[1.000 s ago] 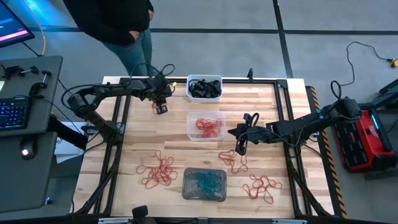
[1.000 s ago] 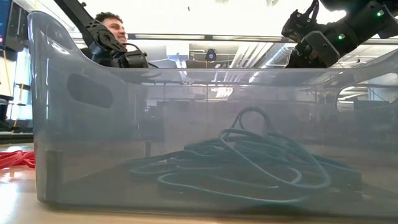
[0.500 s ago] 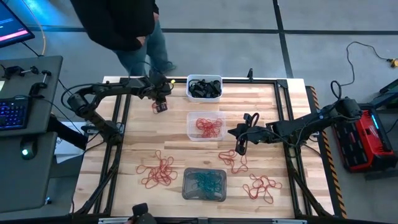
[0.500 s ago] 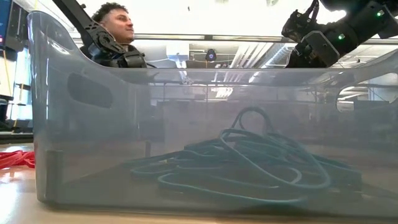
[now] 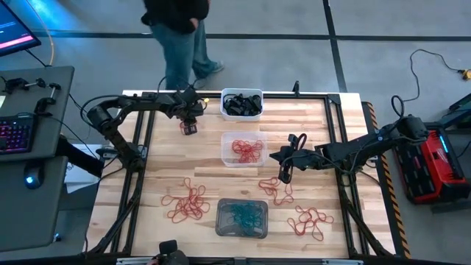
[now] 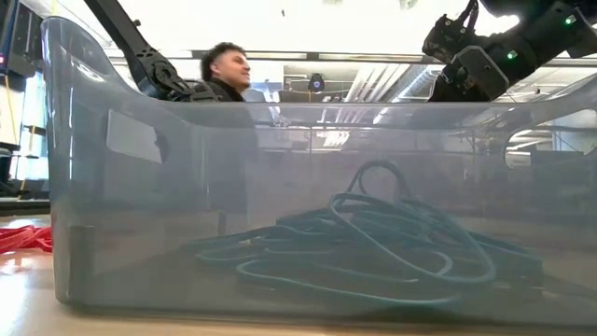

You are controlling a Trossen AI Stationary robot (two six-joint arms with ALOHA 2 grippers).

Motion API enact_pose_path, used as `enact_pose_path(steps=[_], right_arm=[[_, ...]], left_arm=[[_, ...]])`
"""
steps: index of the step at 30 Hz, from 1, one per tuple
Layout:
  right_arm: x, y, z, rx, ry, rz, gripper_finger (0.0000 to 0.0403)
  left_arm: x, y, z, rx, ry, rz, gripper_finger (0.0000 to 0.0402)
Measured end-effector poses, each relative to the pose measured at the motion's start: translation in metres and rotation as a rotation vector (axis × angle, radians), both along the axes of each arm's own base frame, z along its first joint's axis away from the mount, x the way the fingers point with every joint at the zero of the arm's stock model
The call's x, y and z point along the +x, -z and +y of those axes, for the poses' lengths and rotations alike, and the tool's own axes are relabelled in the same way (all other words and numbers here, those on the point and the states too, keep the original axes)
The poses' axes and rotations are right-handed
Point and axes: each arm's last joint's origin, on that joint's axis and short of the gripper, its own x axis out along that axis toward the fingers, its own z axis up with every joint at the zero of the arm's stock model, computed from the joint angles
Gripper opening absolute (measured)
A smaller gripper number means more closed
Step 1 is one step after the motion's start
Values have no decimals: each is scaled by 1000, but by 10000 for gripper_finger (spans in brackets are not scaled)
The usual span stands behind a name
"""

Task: Sort rubber bands into baskets
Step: Put the red rubber band into the transparent bin

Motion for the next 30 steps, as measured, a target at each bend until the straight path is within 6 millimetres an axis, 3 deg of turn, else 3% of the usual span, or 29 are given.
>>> enact_pose_path(steps=[7,12,21,30], right_arm=[[0,0,0,0,0,0,0],[0,0,0,0,-1,2,0],[0,0,0,4,-3,2,0],[0,0,0,8,-8,2,0]], left_arm=[[1,6,0,-35,23,2,33],[2,-1,-2,-40,24,25,4],[11,-39,-1,5,17,-16,1],[10,-80,-22,80,48,-98,0]])
